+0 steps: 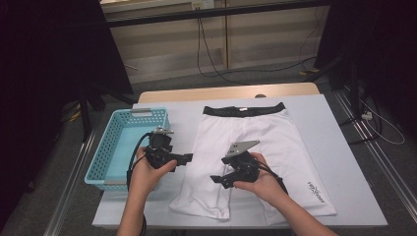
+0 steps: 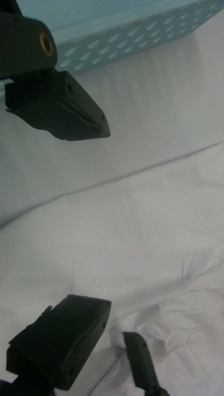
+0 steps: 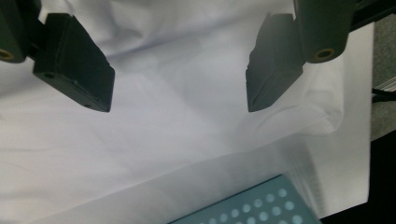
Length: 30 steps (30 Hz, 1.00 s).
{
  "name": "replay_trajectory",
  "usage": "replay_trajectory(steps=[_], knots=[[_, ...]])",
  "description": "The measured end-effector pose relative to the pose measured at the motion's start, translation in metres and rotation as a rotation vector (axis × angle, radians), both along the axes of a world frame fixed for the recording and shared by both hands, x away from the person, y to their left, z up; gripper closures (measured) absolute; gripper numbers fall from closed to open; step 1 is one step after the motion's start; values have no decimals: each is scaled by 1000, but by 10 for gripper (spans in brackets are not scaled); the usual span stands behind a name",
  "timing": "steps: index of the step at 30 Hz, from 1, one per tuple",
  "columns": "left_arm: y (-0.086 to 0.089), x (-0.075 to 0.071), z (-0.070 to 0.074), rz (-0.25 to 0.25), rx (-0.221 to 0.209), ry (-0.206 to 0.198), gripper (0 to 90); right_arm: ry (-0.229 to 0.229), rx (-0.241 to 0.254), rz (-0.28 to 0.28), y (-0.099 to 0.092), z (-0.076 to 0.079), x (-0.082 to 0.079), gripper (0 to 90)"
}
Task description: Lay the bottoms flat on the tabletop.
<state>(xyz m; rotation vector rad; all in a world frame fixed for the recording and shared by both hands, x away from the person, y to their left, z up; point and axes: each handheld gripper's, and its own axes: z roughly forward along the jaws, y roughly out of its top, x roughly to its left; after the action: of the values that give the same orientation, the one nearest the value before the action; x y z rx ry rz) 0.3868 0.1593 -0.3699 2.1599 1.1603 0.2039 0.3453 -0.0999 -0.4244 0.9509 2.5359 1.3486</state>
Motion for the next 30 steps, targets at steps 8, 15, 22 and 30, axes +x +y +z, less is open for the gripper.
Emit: replay_trajectory(steps=[8,15,22,30], knots=[[-5,-1,-2,-3,-2,-5,146,-2,31,-82,-24,6,15,215],[-9,-1,-3,-11,-1,2,143,-1,4,-124,-36,5,21,194],[-15,0,-4,-14,-7,-10,140,6,0,-166,-48,4,26,181],[-18,-3,-6,-14,-6,-9,135,-7,-9,-195,-54,6,31,181]])
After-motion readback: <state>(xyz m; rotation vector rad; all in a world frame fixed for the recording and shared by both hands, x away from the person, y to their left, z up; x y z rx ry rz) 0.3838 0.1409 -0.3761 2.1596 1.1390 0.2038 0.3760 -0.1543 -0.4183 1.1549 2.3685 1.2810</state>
